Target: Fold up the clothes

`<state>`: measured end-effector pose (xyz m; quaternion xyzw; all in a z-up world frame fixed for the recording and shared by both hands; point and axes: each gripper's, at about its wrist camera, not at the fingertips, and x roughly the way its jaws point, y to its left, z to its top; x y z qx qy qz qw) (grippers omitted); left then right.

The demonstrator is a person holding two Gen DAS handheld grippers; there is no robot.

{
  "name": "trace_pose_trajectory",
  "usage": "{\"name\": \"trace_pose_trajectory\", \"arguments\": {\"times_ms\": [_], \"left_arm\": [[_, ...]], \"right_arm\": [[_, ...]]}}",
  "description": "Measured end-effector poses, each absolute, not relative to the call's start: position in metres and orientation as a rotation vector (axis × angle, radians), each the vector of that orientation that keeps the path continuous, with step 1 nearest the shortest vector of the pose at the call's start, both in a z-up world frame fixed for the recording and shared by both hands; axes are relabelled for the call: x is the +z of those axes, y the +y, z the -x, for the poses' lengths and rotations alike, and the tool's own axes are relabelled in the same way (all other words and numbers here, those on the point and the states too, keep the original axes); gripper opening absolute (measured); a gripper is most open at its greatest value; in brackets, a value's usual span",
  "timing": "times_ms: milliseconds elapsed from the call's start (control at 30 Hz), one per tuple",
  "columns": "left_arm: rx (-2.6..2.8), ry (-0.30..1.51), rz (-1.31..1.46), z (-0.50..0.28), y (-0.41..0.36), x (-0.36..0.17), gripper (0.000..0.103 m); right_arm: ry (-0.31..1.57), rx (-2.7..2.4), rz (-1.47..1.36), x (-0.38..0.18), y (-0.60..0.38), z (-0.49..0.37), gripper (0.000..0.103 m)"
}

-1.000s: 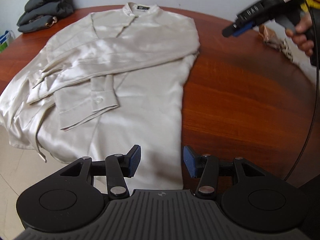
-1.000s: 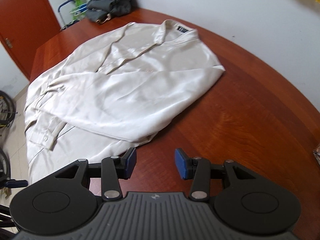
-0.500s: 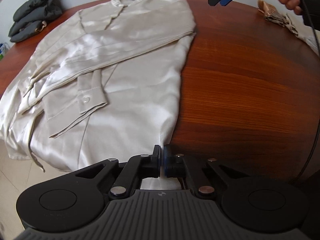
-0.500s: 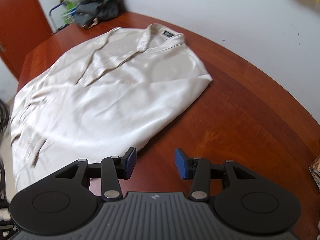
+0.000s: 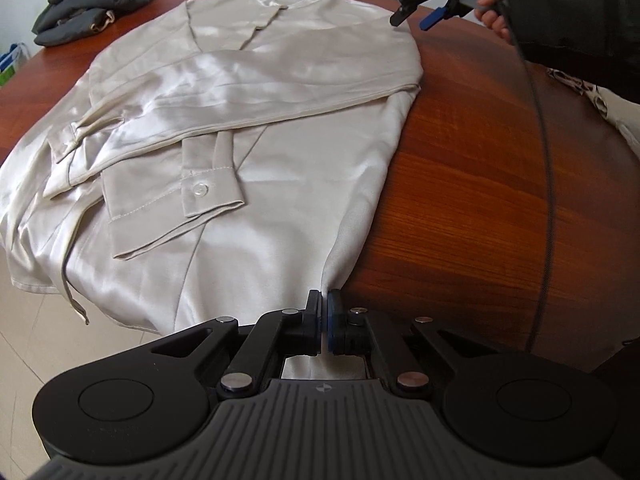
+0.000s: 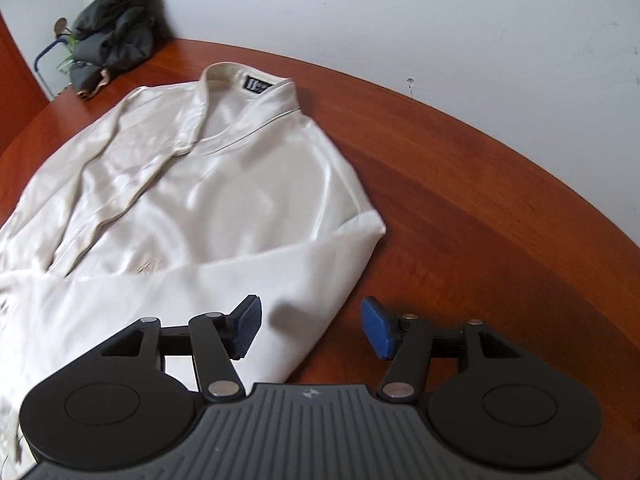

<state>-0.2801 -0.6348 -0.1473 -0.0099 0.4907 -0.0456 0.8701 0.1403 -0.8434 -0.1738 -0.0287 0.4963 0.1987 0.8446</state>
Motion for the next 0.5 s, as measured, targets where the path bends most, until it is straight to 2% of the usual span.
{"name": "trace_pose_trajectory", "arguments": {"times_ms": [67, 133, 167, 233, 267, 300, 500], "left_arm": [[-0.096, 1.024, 0.025, 0.280, -0.633, -0.146, 0.003], [-0.102, 1.021, 0.030, 0.279, -0.631, -0.145, 0.002], [-0.105, 1.019, 0.032, 0.279, -0.630, -0.144, 0.002], [-0.105, 1.016, 0.034, 0.279, -0.629, -0.143, 0.002], [-0.106, 1.013, 0.038, 0.278, -0.628, -0.142, 0.002], [-0.108, 1.010, 0.041, 0.278, -0.626, -0.140, 0.002], [-0.079, 0.960, 0.049, 0.277, -0.613, -0.121, 0.002]], "right_arm": [[1.051, 0.413, 0.064, -0.178, -0.839, -0.147, 0.062], [1.053, 0.409, 0.062, -0.181, -0.837, -0.149, 0.058], [1.052, 0.407, 0.058, -0.182, -0.837, -0.150, 0.052], [1.051, 0.406, 0.037, -0.184, -0.837, -0.152, 0.032], [1.057, 0.409, 0.023, -0.184, -0.837, -0.153, 0.013], [1.065, 0.413, 0.004, -0.185, -0.838, -0.154, 0.007], [1.034, 0.409, -0.030, -0.168, -0.835, -0.149, 0.005]]}}
